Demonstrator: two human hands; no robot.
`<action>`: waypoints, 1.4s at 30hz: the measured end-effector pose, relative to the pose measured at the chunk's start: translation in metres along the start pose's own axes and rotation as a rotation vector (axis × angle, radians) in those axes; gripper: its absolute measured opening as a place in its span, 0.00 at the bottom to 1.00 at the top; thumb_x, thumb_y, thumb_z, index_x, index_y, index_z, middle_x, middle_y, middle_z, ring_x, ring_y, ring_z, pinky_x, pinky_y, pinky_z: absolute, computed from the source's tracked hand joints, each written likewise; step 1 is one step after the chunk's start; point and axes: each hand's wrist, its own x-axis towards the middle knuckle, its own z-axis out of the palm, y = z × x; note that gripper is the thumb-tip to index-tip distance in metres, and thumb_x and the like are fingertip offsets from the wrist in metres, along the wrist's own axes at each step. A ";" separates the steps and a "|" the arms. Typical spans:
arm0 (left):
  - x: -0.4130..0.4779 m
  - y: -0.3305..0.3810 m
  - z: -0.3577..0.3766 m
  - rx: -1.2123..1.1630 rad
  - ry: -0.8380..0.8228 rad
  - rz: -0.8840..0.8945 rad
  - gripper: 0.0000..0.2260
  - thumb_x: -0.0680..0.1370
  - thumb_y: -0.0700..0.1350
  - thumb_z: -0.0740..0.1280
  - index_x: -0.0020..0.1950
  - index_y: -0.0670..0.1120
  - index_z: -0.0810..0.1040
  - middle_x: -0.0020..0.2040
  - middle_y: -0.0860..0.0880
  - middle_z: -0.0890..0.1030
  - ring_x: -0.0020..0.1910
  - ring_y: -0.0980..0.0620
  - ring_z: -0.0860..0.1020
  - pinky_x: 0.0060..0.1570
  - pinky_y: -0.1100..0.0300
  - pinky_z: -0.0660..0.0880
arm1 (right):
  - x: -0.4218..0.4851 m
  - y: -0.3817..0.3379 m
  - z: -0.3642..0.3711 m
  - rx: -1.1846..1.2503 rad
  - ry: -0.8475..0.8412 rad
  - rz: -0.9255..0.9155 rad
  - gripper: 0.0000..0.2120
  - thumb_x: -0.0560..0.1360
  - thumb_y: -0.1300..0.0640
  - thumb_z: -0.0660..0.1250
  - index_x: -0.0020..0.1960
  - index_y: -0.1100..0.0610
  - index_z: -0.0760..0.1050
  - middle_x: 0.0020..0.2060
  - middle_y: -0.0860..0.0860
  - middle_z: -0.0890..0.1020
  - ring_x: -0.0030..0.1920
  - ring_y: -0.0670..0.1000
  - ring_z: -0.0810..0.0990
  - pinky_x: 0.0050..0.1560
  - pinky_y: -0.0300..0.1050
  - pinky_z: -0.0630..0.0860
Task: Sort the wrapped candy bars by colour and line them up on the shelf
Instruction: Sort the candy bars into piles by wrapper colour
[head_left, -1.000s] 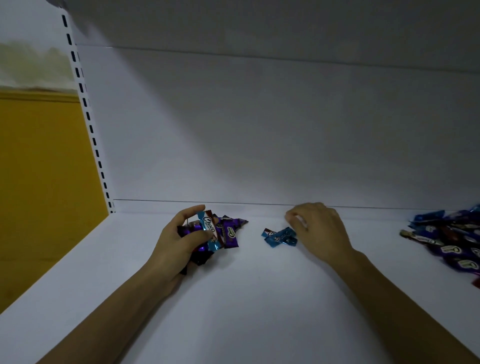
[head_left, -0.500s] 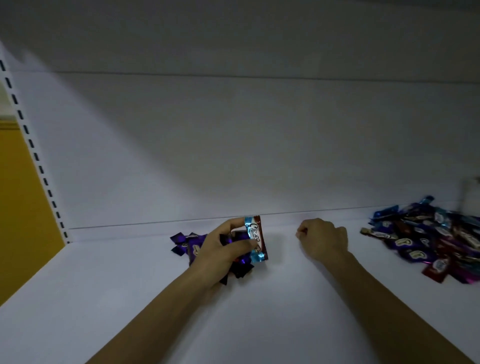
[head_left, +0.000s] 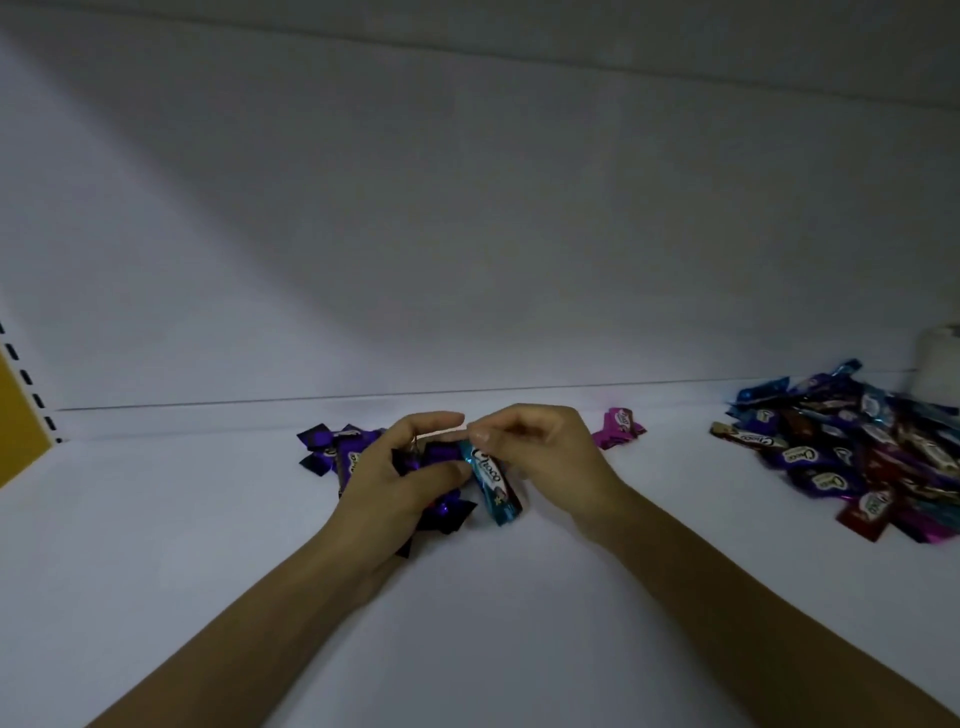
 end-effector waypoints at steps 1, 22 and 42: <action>0.000 0.000 0.000 -0.008 -0.005 -0.005 0.16 0.73 0.31 0.69 0.54 0.50 0.81 0.47 0.46 0.85 0.44 0.48 0.84 0.39 0.62 0.79 | 0.001 0.001 -0.001 0.041 0.046 0.043 0.03 0.74 0.61 0.69 0.45 0.59 0.82 0.35 0.50 0.83 0.32 0.44 0.80 0.33 0.32 0.74; -0.010 0.019 -0.004 -0.527 0.047 -0.156 0.15 0.76 0.39 0.56 0.54 0.46 0.80 0.52 0.48 0.85 0.45 0.49 0.84 0.31 0.60 0.79 | 0.003 -0.002 0.008 -0.612 0.172 -0.084 0.06 0.75 0.53 0.68 0.50 0.54 0.79 0.45 0.46 0.80 0.45 0.44 0.77 0.46 0.37 0.73; -0.001 0.015 -0.003 -0.135 0.048 -0.142 0.18 0.73 0.32 0.68 0.59 0.49 0.78 0.49 0.42 0.85 0.46 0.45 0.84 0.44 0.54 0.82 | -0.003 -0.008 0.013 -0.010 0.253 -0.093 0.12 0.74 0.70 0.65 0.42 0.54 0.78 0.32 0.48 0.83 0.32 0.47 0.83 0.34 0.36 0.78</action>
